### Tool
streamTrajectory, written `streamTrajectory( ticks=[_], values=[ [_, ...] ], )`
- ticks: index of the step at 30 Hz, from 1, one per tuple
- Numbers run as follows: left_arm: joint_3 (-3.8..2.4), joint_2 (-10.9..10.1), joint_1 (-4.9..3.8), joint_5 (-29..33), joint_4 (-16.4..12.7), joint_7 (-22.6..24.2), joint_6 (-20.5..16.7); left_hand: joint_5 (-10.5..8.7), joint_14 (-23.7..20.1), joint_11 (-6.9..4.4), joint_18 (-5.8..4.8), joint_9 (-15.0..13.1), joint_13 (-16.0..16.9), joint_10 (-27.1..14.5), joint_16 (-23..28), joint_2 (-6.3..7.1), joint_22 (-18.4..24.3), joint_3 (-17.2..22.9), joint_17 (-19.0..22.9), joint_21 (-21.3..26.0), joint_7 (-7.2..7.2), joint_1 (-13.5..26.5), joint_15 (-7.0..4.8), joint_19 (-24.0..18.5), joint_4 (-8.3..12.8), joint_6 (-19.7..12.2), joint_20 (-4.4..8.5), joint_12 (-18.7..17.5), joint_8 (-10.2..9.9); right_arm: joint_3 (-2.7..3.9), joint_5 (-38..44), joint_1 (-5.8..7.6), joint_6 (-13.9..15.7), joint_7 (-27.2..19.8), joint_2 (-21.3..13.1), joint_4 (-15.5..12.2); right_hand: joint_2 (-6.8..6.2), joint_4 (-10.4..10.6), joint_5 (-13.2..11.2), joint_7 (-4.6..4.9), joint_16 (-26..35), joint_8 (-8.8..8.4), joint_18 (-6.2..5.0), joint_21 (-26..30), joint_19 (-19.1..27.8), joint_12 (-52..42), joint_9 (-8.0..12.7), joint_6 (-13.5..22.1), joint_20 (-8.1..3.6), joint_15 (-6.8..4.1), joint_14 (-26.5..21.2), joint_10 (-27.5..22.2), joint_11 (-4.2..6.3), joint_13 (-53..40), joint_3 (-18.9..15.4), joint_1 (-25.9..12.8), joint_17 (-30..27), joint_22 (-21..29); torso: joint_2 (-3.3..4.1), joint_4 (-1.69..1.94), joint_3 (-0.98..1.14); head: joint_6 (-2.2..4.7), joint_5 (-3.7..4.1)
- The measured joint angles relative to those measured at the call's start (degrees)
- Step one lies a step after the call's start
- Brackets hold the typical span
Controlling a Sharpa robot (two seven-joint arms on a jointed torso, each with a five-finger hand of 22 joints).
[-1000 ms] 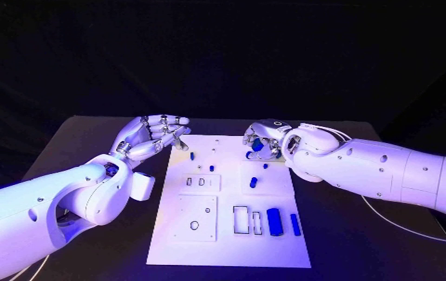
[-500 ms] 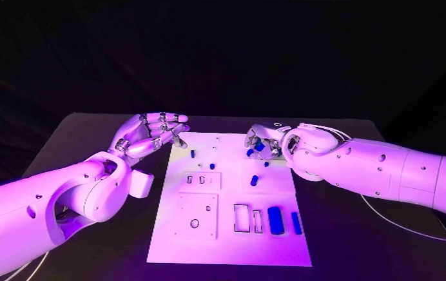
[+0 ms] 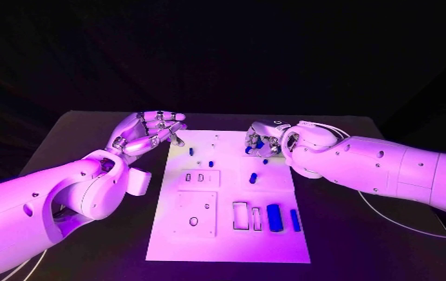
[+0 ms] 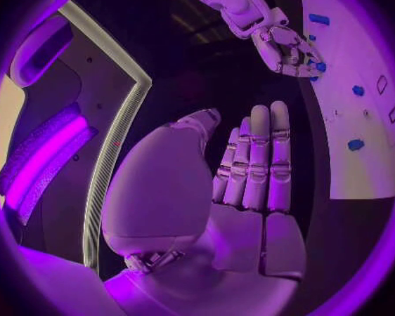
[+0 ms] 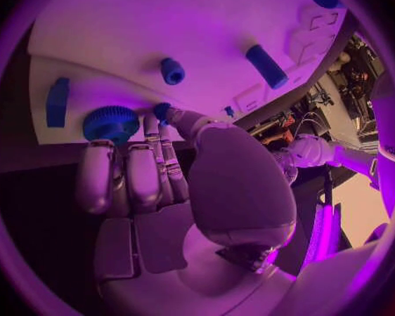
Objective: Assemble the parts on the task board
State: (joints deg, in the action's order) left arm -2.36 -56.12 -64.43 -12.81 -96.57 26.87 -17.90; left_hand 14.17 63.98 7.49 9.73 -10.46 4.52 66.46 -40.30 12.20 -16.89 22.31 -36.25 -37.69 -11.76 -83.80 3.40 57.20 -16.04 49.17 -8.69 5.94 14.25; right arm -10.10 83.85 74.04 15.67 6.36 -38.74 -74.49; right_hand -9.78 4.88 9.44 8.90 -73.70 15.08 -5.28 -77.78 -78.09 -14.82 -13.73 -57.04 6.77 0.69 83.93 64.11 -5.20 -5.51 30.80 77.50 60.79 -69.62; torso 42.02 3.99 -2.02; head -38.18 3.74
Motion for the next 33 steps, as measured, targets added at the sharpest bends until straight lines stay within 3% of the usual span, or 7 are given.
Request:
streamTrajectory(
  ticks=[7, 23, 33],
  values=[
    [0.0, -0.02, -0.01, 0.17, 0.18, -1.13, -0.06, 0.0, -0.42, 0.0, -0.01, 0.0, 0.0, 0.0, -0.28, -0.77, -0.73, 1.36, -0.24, -1.32, 0.0, -0.77, 0.0, -0.41, 0.72, 0.0, 0.0, -0.46, -0.34, 0.0, -0.87, -0.02, 1.21, -0.12, 0.08, -0.11, 0.68, 0.49, -0.07, -0.66, -0.22, 1.14, 0.0, -0.01, -0.07, -1.26, -1.24, -0.63, -0.34, -0.41, 0.0, 1.04, 1.04, -0.87, 2.67, -0.04, -0.29, -0.51, 0.1, 0.05, -0.03, -0.06, 0.31],
    [0.01, 0.01, -0.02, 0.47, 0.46, -2.77, -0.05, 0.0, -1.17, 0.2, -0.01, 0.01, -0.01, -0.2, -0.28, -0.6, -2.2, 3.3, -0.3, -3.38, -0.21, -1.52, 0.26, -2.27, 1.88, -0.22, -0.01, -0.66, -0.77, 0.02, -1.26, 0.03, 4.3, 0.54, 0.69, -0.88, 0.88, -0.45, -0.28, -0.84, -0.22, 2.01, 0.0, -0.21, 0.14, -1.59, -1.79, -0.98, -0.53, -0.82, 0.0, 1.41, 1.01, -1.33, 3.64, 0.18, -0.57, -0.6, 0.29, 0.05, -0.1, 0.51, 0.0],
    [0.01, 0.34, -0.03, 0.63, 0.51, -3.02, -0.02, 0.0, -1.56, 0.51, -0.02, 0.02, -0.07, -0.52, -0.28, -0.6, -2.65, 3.71, -0.29, -4.16, -0.41, -1.52, 0.28, -2.86, 1.98, -0.43, 0.01, -0.95, -1.06, 0.08, 0.71, 0.7, 7.02, 1.73, 4.12, -0.01, 0.48, -0.2, -0.36, -0.43, -0.21, 2.27, 0.0, -0.21, 0.33, -0.79, -2.6, -0.58, -0.72, -0.81, 0.0, 0.05, 0.48, -0.81, 4.64, -0.21, -1.21, -0.14, 0.44, 0.3, -0.13, 0.57, -0.14]
  ],
)
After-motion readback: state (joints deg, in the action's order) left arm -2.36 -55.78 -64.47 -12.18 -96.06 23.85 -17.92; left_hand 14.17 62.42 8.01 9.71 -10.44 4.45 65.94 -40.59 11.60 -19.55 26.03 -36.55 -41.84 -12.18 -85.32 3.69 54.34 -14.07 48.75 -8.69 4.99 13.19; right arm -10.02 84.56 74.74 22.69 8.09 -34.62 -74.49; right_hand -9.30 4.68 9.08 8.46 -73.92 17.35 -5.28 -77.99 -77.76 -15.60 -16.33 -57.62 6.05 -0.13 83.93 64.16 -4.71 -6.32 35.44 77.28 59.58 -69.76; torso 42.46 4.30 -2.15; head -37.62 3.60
